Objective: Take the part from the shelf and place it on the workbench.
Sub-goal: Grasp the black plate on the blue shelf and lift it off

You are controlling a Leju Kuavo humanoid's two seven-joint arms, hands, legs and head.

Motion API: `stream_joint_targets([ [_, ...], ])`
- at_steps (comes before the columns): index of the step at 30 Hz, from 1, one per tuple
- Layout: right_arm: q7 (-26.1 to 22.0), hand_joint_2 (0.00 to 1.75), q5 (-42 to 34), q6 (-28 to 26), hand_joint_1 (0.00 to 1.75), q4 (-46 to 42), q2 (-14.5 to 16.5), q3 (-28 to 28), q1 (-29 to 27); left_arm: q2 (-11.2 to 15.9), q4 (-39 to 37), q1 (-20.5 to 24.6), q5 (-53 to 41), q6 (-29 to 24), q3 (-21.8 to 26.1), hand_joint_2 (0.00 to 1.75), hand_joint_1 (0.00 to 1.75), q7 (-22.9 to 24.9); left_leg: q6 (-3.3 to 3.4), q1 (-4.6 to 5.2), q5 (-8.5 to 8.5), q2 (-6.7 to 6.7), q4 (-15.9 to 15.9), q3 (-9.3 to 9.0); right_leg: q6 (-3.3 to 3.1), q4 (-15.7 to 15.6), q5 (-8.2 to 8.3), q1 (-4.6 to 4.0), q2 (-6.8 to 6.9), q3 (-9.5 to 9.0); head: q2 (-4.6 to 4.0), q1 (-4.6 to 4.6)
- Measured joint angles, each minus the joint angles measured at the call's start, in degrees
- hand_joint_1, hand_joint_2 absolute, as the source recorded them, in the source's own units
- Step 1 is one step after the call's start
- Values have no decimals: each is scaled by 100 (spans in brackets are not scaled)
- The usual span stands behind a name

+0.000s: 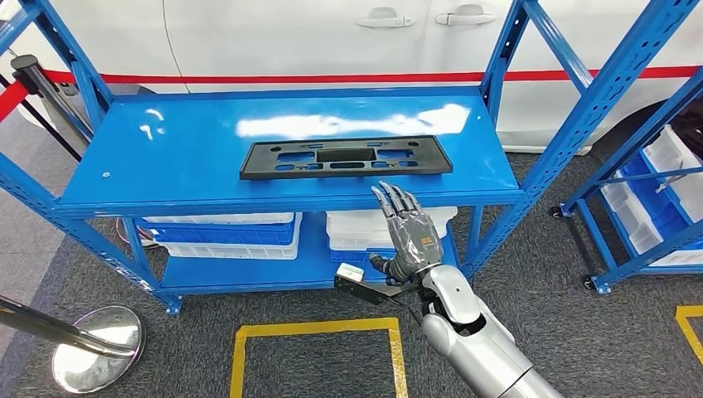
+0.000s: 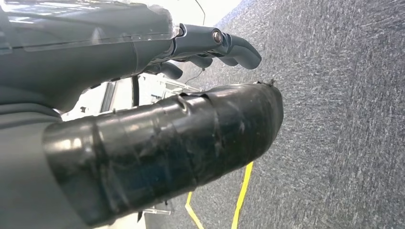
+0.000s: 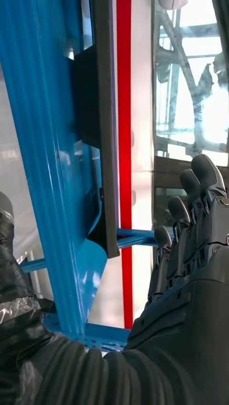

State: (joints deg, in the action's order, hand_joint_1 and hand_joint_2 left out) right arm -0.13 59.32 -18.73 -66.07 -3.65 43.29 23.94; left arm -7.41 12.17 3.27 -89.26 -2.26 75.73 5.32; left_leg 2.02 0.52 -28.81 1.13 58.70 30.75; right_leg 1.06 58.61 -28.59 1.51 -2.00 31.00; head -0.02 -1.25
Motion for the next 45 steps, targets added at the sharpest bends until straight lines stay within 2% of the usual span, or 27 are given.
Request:
stream_joint_targets([
  [4, 8, 175, -69, -2, 0, -117, 2, 7, 8, -2, -1, -2, -3, 2, -2, 0, 0, -22, 45, -19, 20, -11, -45, 2, 48, 48, 40, -2, 5, 11, 0, -1],
  [6, 10, 175, -87, -2, 0, -190, 2, 7, 32, -9, -2, -2, -3, 4, -2, 0, 0, -29, 99, -56, 59, -39, -108, -43, 66, 251, -70, -17, 63, 101, 0, 2],
  [7, 11, 175, -90, -2, 0, -212, 2, 7, 47, -14, -3, -6, -3, 4, -2, 0, 0, -31, 119, -67, 74, -57, -129, -61, 70, 492, -217, -18, 97, 222, 0, 3],
  [9, 11, 175, -93, -1, 0, -232, 2, 7, 58, -25, -4, -14, -3, 5, -2, 0, 0, -31, 130, -66, 80, -85, -129, -53, 81, 1183, -549, -20, 131, 583, 0, 3],
  [10, 11, 175, -93, -1, 0, -234, 2, 7, 50, -28, -5, -19, -3, 6, -2, 0, 0, -31, 129, -65, 77, -93, -125, -51, 83, 1457, -633, -17, 135, 742, 0, 3],
  [11, 11, 175, -93, 0, 0, -234, 2, 7, 40, -31, -6, -20, -3, 6, -3, 0, 0, -31, 125, -66, 71, -97, -120, -54, 77, 1561, -613, -14, 141, 826, 0, 3],
  [12, 12, 175, -93, 0, 0, -234, -2, 7, 36, -31, -7, -19, -3, 7, -4, 0, 0, -32, 115, -67, 56, -96, -115, -64, 66, 1449, -473, -11, 150, 810, 0, 3],
  [14, 14, 175, -94, -1, 0, -239, -9, 7, 41, -32, -7, -22, -3, 7, -7, 0, 0, -34, 76, -72, 6, -97, -108, -100, 30, 796, -30, -10, 180, 562, 0, 4],
  [16, 14, 175, -99, -3, 0, -252, -13, 7, 49, -33, -8, -27, -1, 13, -8, 0, 0, -38, 14, -65, -44, -107, -93, -118, -24, 249, 150, -48, 208, 388, 0, 7],
  [18, 13, 175, -108, -7, 0, -299, -18, 8, 44, -34, -9, -28, 7, 17, -8, 0, 0, -40, -56, -55, -66, -119, -70, -129, -100, 111, 127, -82, 212, 378, 0, 10],
  [21, 12, 175, -142, -20, 0, -455, -32, 8, 40, -42, -10, -24, 33, 3, -8, 0, 0, -47, -140, -69, -164, -120, 92, -99, -202, 52, 163, -59, 195, 259, 0, 8],
  [23, 11, 175, -173, -28, 0, -592, -35, 7, 45, -51, -13, -20, 46, -12, -8, 0, 0, -53, -194, -92, -400, -118, 643, 193, -253, 19, 136, -50, 190, 176, 0, 5],
  [25, 11, 175, -194, -28, 0, -700, -46, 7, 35, -55, -13, -21, 54, -24, -8, 0, 0, -60, -235, -106, -618, -119, 1347, 652, -278, 16, 82, -56, 185, 122, 0, 4],
  [26, 11, 175, -200, -27, 0, -740, -55, 7, 23, -55, -13, -27, 58, -27, -8, 0, 0, -63, -244, -111, -604, -119, 1527, 818, -280, 16, 48, -58, 177, 85, 0, 4],
  [27, 10, 175, -203, -26, 0, -771, -62, 7, 14, -55, -14, -37, 61, -28, -8, 0, 0, -65, -245, -115, -475, -119, 1504, 890, -276, 16, 10, -58, 165, 38, 0, 4],
  [29, 7, 175, -199, -28, 0, -803, -68, 7, 4, -55, -15, -56, 63, -28, -7, 0, 0, -68, -222, -121, 54, -119, 904, 765, -251, 16, -86, -54, 141, -91, 0, 4],
  [30, 5, 175, -192, -31, 0, -807, -69, 7, 2, -55, -16, -66, 63, -25, -6, 0, 0, -71, -207, -110, 229, -117, 587, 672, -228, 15, -132, -56, 134, -150, 0, 5],
  [32, 4, 175, -179, -46, 0, -805, -72, 8, -9, -55, -17, -63, 60, -20, -7, 0, 0, -79, -149, -82, 329, -116, 173, 547, -162, 19, -209, -69, 131, -206, 0, 4],
  [33, 4, 175, -173, -59, 0, -805, -73, 8, -20, -55, -19, -60, 58, -17, -8, 0, 0, -82, -115, -73, 275, -117, 141, 535, -132, 26, -228, -81, 129, -221, 0, 6],
  [35, 3, 175, -164, -85, 0, -805, -74, 9, -36, -57, -21, -53, 50, -16, -8, 0, 0, -84, -44, -88, 304, -117, 81, 467, -74, 58, -270, -86, 134, -252, 0, 13],
  [37, 3, 175, -159, -101, 0, -805, -74, 9, -24, -59, -25, -51, 45, -16, -7, 0, 0, -84, 17, -102, 271, -120, 40, 367, -30, 355, -371, -77, 153, -117, 0, 13],
  [38, 2, 175, -158, -104, 0, -804, -74, 9, -21, -59, -26, -50, 45, -16, -7, 0, 0, -84, 47, -103, 250, -121, 25, 329, -11, 654, -468, -72, 163, 61, 0, 14],
  [40, 2, 175, -157, -105, 0, -802, -74, 9, -33, -57, -26, -42, 44, -16, -8, 0, 0, -84, 91, -91, 188, -114, 21, 274, 10, 1349, -690, -74, 168, 543, 0, 14],
  [41, 2, 175, -156, -103, 0, -796, -75, 9, -44, -57, -26, -39, 43, -11, -8, 0, 0, -84, 99, -79, 148, -105, 21, 232, 10, 1566, -718, -75, 168, 749, 0, 13],
  [42, 3, 175, -150, -100, 0, -786, -76, 9, -51, -57, -26, -37, 40, -6, -8, 0, 0, -84, 102, -66, 100, -95, 21, 172, -6, 1600, -628, -81, 168, 871, 0, 14],
  [43, 4, 175, -134, -94, 0, -769, -77, 9, -51, -57, -27, -36, 35, 0, -9, 0, 0, -84, 100, -51, 45, -87, 20, 96, -41, 1430, -408, -96, 168, 896, 0, 14],
  [45, 10, 175, -78, -55, 0, -693, -80, 9, -39, -69, -36, -47, 18, 10, -10, 0, 0, -87, 86, -27, -65, -84, 10, -63, -170, 793, 151, -153, 176, 774, 0, 1],
])
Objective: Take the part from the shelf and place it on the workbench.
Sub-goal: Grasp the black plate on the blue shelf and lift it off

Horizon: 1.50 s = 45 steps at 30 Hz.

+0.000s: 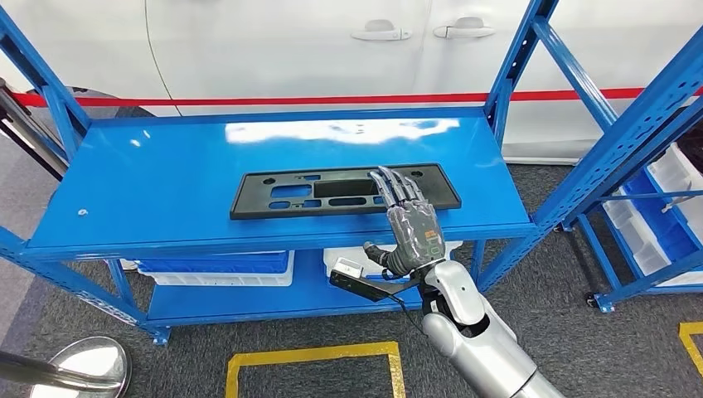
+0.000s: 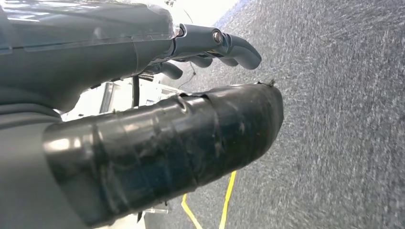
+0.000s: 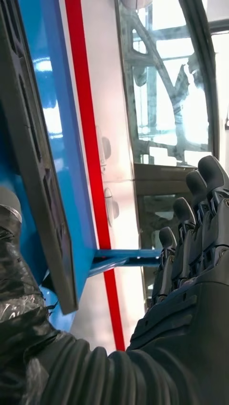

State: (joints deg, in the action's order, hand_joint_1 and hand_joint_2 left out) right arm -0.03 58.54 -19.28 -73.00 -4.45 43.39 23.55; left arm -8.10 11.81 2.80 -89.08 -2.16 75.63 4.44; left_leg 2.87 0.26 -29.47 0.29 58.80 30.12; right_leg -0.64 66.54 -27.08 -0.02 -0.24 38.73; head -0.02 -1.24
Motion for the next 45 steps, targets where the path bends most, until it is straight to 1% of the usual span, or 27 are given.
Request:
stream_joint_targets([
  [2, 10, 175, 60, 47, 0, 120, -1, 5, 15, -16, -15, 0, -17, 8, -8, 0, 0, -8, -39, -10, -73, -1, -29, -74, -115, -452, 233, -65, 16, -104, 0, -20],
  [4, 15, 175, 94, 58, 0, 213, 1, 15, 26, -19, -21, 23, -24, 10, -23, 0, 0, -14, -94, -19, -75, -5, -52, -120, -168, -657, 203, -95, 24, -184, 0, -23],
  [7, 15, 175, 101, 67, 0, 298, 4, 25, 62, -1, -21, 37, -25, 9, -38, 0, 0, -15, -179, -16, -153, -10, 116, -131, -203, -907, 191, -10, 26, -480, 0, -16],
  [8, 13, 175, 102, 90, 0, 329, 7, 33, 80, 4, -22, 42, -25, 8, -41, 0, 0, -16, -208, -31, -253, -9, 355, -6, -206, -963, 175, 18, 24, -571, 0, -16],
  [10, 7, 175, 107, 153, 0, 427, 13, 67, 97, 8, -23, 48, -26, 7, -50, 0, 0, -17, -273, -72, -488, -9, 1011, 426, -205, -991, 109, 32, 20, -670, 0, -21],
  [12, 5, 175, 116, 187, 0, 551, 15, 99, 75, 19, -23, 43, -27, 6, -65, 0, 0, -17, -326, -119, -548, -11, 1414, 826, -172, -970, 4, 55, 18, -759, 0, -21],
  [13, 5, 175, 122, 188, 0, 605, 15, 110, 66, 26, -23, 33, -27, 6, -72, 0, 0, -16, -354, -139, -407, -12, 1358, 902, -147, -954, -56, 74, 12, -815, 0, -21],
  [14, 5, 175, 128, 190, 0, 656, 16, 124, 64, 33, -23, 23, -27, 6, -77, 0, 0, -15, -385, -161, -158, -13, 1130, 894, -114, -936, -125, 99, 5, -884, 0, -21],
  [16, 5, 175, 143, 207, 0, 752, 16, 157, 74, 40, -28, -4, -26, 7, -81, 0, 0, -15, -452, -185, 368, -8, 488, 743, -29, -899, -264, 137, -5, -1009, 0, -26],
  [18, 3, 175, 167, 245, 0, 841, 20, 196, 97, 40, -38, 0, -27, 8, -90, 0, 0, -20, -400, -164, 500, 2, 123, 655, 60, -866, -356, 133, -5, -1025, 0, -36],
  [20, 1, 175, 187, 267, 0, 905, 23, 227, 114, 40, -45, 15, -27, 8, -98, 0, 0, -23, -264, -136, 409, 6, 71, 639, 129, -873, -393, 121, -4, -1019, 0, -33],
  [22, 2, 175, 202, 268, 0, 944, 22, 249, 126, 41, -45, 2, -25, 7, -102, 0, 0, -22, -172, -140, 371, 6, 55, 562, 181, -794, -444, 130, 3, -1019, 0, -21],
  [24, 8, 175, 214, 272, 0, 988, 21, 269, 149, 45, -45, -10, -23, 6, -103, 0, 0, -25, -101, -143, 317, 7, 21, 444, 208, -276, -585, 132, 14, -741, 0, -17],
  [26, 14, 175, 222, 289, 0, 1045, 18, 297, 153, 49, -45, -12, -22, 6, -103, 0, 0, -32, -57, -115, 238, 16, 16, 356, 204, 489, -808, 123, 18, -220, 0, -16],
  [27, 14, 175, 232, 312, 0, 1077, 16, 319, 146, 49, -45, -11, -19, 6, -104, 0, 0, -35, -46, -93, 191, 25, 16, 303, 188, 724, -860, 112, 18, -2, 0, -16],
  [28, 14, 175, 251, 336, 0, 1108, 14, 344, 142, 49, -45, -11, -14, 5, -104, 0, 0, -38, -41, -66, 136, 33, 15, 232, 153, 779, -804, 94, 18, 134, 0, -16],
  [29, 14, 175, 274, 357, 0, 1136, 11, 371, 142, 49, -46, -11, -7, 4, -105, 0, 0, -40, -39, -36, 77, 38, 12, 145, 93, 630, -616, 63, 17, 171, 0, -15],
  [31, 15, 175, 310, 370, 0, 1189, 2, 413, 148, 32, -52, -23, 5, 1, -103, 0, 0, -41, -40, 13, -47, 35, -6, -47, -113, -8, -36, -42, 19, 64, 0, -23],
  [32, 16, 175, 316, 370, 30, 1215, -5, 429, 153, 23, -58, -23, 7, -4, -103, 0, 0, -43, -45, 20, -93, 34, -25, -115, -213, -281, 166, -91, 18, 8, 0, -45],
  [33, 17, 175, 316, 369, 73, 1235, -11, 443, 159, 14, -63, -21, 8, -7, -102, 0, 0, -44, -59, 11, -127, 28, -48, -154, -289, -483, 271, -132, 16, -53, 0, -59],
  [35, 28, 175, 321, 369, 161, 1265, -18, 477, 176, 12, -67, 5, 10, -11, -103, 0, 0, -46, -105, -11, -119, 12, -86, -209, -355, -673, 266, -172, 8, -150, 0, -82],
  [36, 37, 175, 325, 368, 175, 1277, -8, 494, 183, 14, -67, 16, 14, -10, -103, 0, 0, -49, -128, -13, -121, 3, -89, -235, -364, -782, 271, -155, 13, -251, 0, -71],
  [38, 57, 175, 318, 368, 175, 1328, 9, 519, 202, 17, -67, 31, 25, -12, -103, 0, 0, -79, -170, -10, -182, -1, 95, -207, -373, -957, 282, -94, 29, -452, 0, -69],
  [39, 59, 175, 308, 367, 175, 1353, 19, 525, 212, 17, -68, 35, 38, -11, -103, 0, 0, -108, -192, -21, -288, 1, 342, -78, -366, -1022, 282, -59, 39, -534, 0, -68],
  [42, 56, 175, 287, 368, 175, 1405, 25, 544, 210, 16, -69, 31, 80, -10, -103, 0, 0, -160, -313, -106, -609, 1, 1240, 537, -311, -1044, 209, -8, 33, -624, 0, -72],
  [43, 54, 175, 286, 368, 175, 1416, 25, 551, 197, 23, -69, 27, 89, -12, -102, 0, 0, -155, -361, -139, -573, -1, 1323, 665, -272, -1025, 170, 18, 25, -643, 0, -73],
  [45, 48, 175, 286, 366, 175, 1430, 23, 561, 183, 38, -68, 18, 118, -20, -97, 0, 0, -139, -480, -216, -140, -6, 915, 643, -169, -943, 69, 93, 3, -687, 0, -73],
])
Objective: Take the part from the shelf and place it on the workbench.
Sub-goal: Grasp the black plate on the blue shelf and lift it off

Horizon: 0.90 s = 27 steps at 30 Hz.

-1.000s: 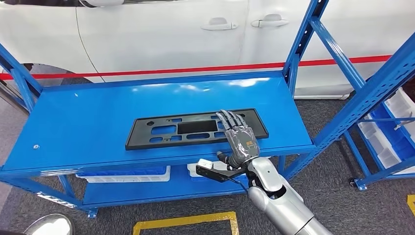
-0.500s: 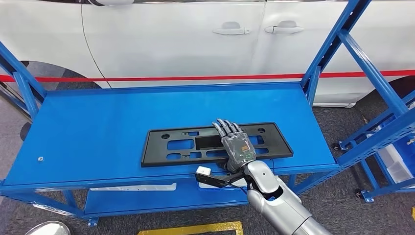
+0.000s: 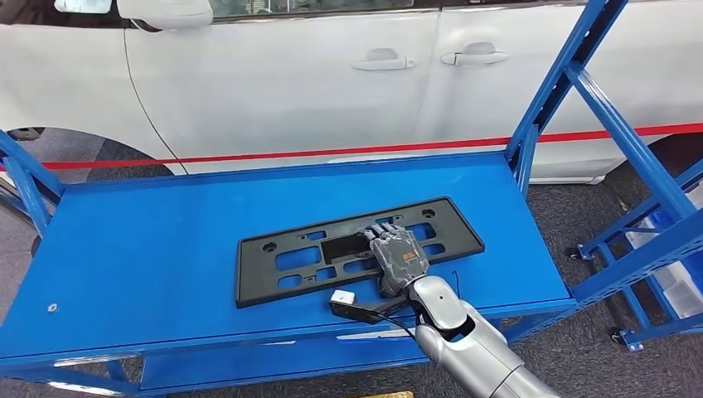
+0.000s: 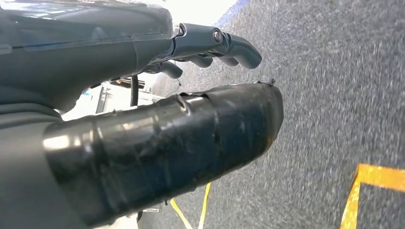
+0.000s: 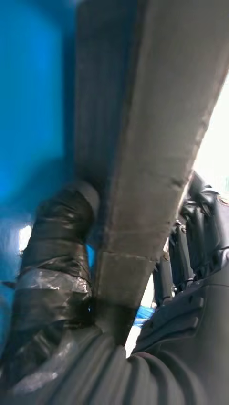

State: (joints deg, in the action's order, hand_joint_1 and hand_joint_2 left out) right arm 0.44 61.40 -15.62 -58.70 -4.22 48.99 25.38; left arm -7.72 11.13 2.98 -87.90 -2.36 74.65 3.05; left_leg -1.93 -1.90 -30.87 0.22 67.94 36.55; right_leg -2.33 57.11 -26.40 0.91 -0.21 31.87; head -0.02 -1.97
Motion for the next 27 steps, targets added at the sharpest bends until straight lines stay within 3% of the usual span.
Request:
stream_joint_targets([
  [1, -3, 175, 0, -3, 175, 2, -2, 1, -1, 4, -1, -8, 20, -3, 5, 0, 0, 4, -64, -28, 223, 5, -309, -83, 59, 55, -58, 34, -12, -14, 0, 1],
  [2, -6, 175, 0, -7, 175, 3, -3, 2, 0, 6, -2, -8, 41, -5, 10, 0, 0, 4, -97, -35, 332, 4, -596, -140, 118, 126, -111, 53, -22, -7, 0, -12],
  [3, -7, 175, 0, -10, 175, 2, -5, 2, 1, 5, -3, -3, 55, -4, 14, 0, 0, 2, -74, -29, 381, 4, -739, -165, 170, 187, -154, 54, -28, 19, 0, -22],
  [5, -6, 175, 1, -19, 175, -1, -10, -2, 5, 0, -6, 6, 71, -4, 19, 0, 0, -5, 53, -12, 338, -1, -781, -142, 232, 267, -218, 27, -33, 62, 0, -35],
  [6, -5, 175, 2, -20, 175, -3, -16, -4, 9, -2, -7, 4, 72, -4, 21, 0, 0, -6, 100, -18, 384, -3, -758, -150, 218, 268, -228, 16, -34, 63, 0, -28],
  [8, -5, 175, 3, -21, 175, -3, -33, -9, 15, -7, -7, -4, 80, -4, 28, 0, 0, -19, 106, -29, 403, -5, -773, -167, 144, 242, -232, 8, -40, 29, 0, -24],
  [9, -5, 175, 3, -23, 175, -3, -43, -9, 16, -6, -7, -3, 85, 0, 32, 44, 0, -33, 109, -25, 401, -4, -773, -172, 110, 215, -217, 2, -39, 16, 0, -22],
  [12, -10, 175, 8, -51, 175, -13, -64, -11, 16, -4, -7, 3, 119, 13, 40, 175, 0, -84, 136, -16, 384, 0, -774, -180, 92, 167, -211, -1, -35, -16, 0, -21],
  [18, -66, 175, 26, -145, 175, -141, -129, -17, -58, -3, -7, 16, 254, 87, 127, 175, 0, -156, 174, 8, 369, 0, -773, -183, 107, 141, -199, 2, -22, -26, 0, -21],
  [23, -273, 175, -203, -165, 175, -517, -268, -91, -179, 2, -7, 14, 376, 221, 246, 175, 0, -196, 176, 10, 368, 3, -771, -182, 290, 137, -208, 12, -15, -24, 0, -22],
  [27, -462, 175, -575, -96, 175, -1054, -452, -205, -237, 2, -7, 12, 370, 201, 262, 175, 0, -162, 176, 11, 368, 5, -772, -182, 332, 150, -218, 4, -16, -11, 0, -22],
])
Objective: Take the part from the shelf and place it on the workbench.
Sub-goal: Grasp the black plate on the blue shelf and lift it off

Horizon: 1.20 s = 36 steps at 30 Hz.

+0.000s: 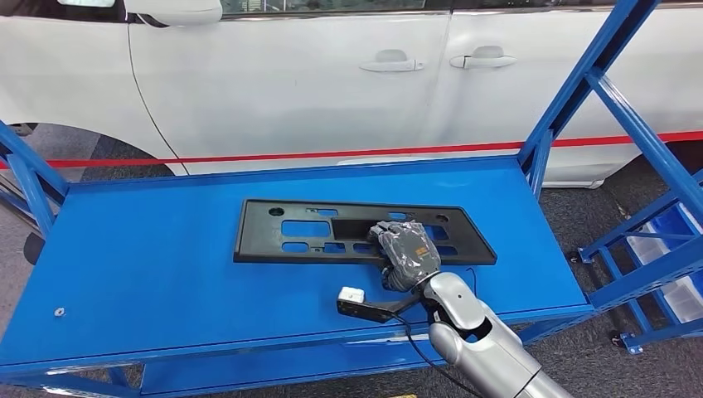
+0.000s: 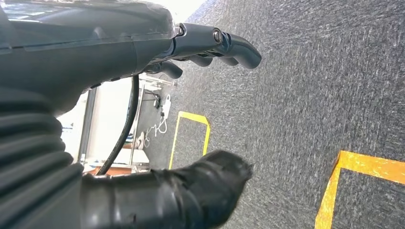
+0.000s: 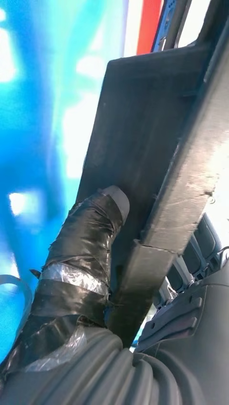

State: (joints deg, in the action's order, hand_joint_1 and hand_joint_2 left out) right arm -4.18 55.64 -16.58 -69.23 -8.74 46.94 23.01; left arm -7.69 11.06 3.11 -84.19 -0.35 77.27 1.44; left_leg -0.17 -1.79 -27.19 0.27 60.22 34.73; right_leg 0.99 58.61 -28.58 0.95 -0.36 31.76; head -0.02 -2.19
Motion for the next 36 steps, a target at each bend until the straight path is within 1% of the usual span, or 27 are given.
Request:
stream_joint_targets([
  [4, -99, 175, -208, 9, 175, -459, -178, -64, -57, 0, 0, -1, 19, -3, 9, 175, 0, -32, -6, -2, 4, 3, -3, 2, 6, 25, -4, -11, 1, 20, 0, 0],
  [10, -372, 175, -946, 357, 175, -1826, -761, -311, -11, 0, 0, -6, 92, -109, 28, 175, 0, 116, -12, -3, 8, 4, -8, 8, 1, 54, -14, -14, 2, 42, 0, 0],
  [13, -423, 175, -1035, 400, 175, -2295, -937, -431, 19, 0, 0, -5, 107, -131, 40, 175, 0, 143, -13, -3, 9, 4, -14, 1, -3, 56, -18, -14, 2, 41, 0, 0],
  [19, -615, 175, -1014, 370, 175, -2857, -1161, -464, 22, 0, 0, 1, 102, -176, 44, 175, 0, 203, -7, 16, 6, 7, -3, 3, 6, 52, -14, 11, 5, 41, 0, -1],
  [22, -705, 175, -897, 370, 175, -3103, -1257, -461, 22, 0, 0, 4, 105, -190, 45, 175, 0, 220, 18, 44, 0, 10, 2, 6, 35, 43, -10, 38, 7, 37, 0, -1],
  [23, -727, 175, -854, 370, 175, -3157, -1278, -456, 21, 0, 0, 6, 105, -190, 45, 175, 0, 221, 41, 53, 16, 9, -8, 3, 56, 34, 3, 44, 5, 32, 0, -1],
  [24, -750, 175, -806, 370, 175, -3200, -1299, -443, 21, -1, 0, 11, 103, -190, 45, 175, 0, 221, 77, 36, 48, 4, -46, -10, 74, 35, -6, 54, 5, 29, 0, -1],
  [25, -773, 175, -749, 370, 175, -3228, -1321, -420, 26, -2, 0, 17, 98, -190, 45, 175, 0, 221, 114, 21, 90, -5, -99, -26, 89, 70, -57, 58, 7, 37, 0, 1],
  [26, -798, 175, -684, 370, 175, -3246, -1346, -385, 35, -4, 0, 24, 91, -190, 45, 175, 0, 221, 154, 2, 136, -15, -154, -41, 102, 188, -169, 59, 8, 78, 0, 2],
  [27, -820, 175, -615, 370, 175, -3255, -1373, -340, 45, -5, 0, 32, 84, -190, 45, 175, 0, 220, 182, -15, 168, -25, -199, -50, 110, 418, -351, 63, 10, 165, 0, 4],
  [29, -844, 175, -501, 371, 175, -3262, -1411, -237, 59, -7, 0, 38, 76, -190, 44, 175, 0, 219, 197, -10, 194, -33, -213, -33, 143, 1101, -734, 74, 11, 427, 0, 4],
  [30, -845, 175, -463, 371, 175, -3264, -1426, -179, 62, -7, 0, 38, 74, -190, 44, 175, 0, 220, 191, -13, 200, -34, -204, -17, 165, 1384, -833, 88, 13, 528, 0, 4],
  [31, -847, 175, -436, 375, 175, -3264, -1439, -109, 72, -7, 0, 37, 74, -190, 44, 175, 0, 221, 182, -21, 205, -34, -191, 0, 188, 1491, -821, 108, 16, 550, 0, 4],
  [32, -848, 175, -422, 384, 175, -3265, -1451, -29, 94, -7, 0, 36, 72, -189, 45, 175, 0, 225, 168, -35, 210, -33, -174, 18, 212, 1386, -704, 132, 20, 472, 0, 4],
  [33, -850, 175, -428, 396, 175, -3266, -1459, 68, 131, -9, 0, 37, 71, -186, 45, 175, 0, 233, 145, -55, 214, -30, -153, 35, 238, 1071, -513, 161, 26, 291, 0, 4],
  [34, -851, 175, -443, 411, 175, -3267, -1465, 172, 177, -9, 0, 39, 70, -183, 44, 175, 0, 242, 111, -72, 218, -26, -129, 55, 268, 674, -368, 187, 26, 77, 0, 4],
  [35, -852, 175, -469, 431, 175, -3275, -1467, 277, 223, -9, 0, 43, 68, -178, 44, 175, 0, 254, 63, -80, 228, -16, -107, 78, 262, 352, -249, 185, 6, -91, 0, 3],
  [36, -853, 175, -500, 452, 175, -3284, -1468, 374, 261, -9, 0, 48, 65, -173, 43, 175, 0, 264, 7, -77, 247, -3, -91, 96, 242, 144, -188, 177, -14, -187, 0, 3],
])
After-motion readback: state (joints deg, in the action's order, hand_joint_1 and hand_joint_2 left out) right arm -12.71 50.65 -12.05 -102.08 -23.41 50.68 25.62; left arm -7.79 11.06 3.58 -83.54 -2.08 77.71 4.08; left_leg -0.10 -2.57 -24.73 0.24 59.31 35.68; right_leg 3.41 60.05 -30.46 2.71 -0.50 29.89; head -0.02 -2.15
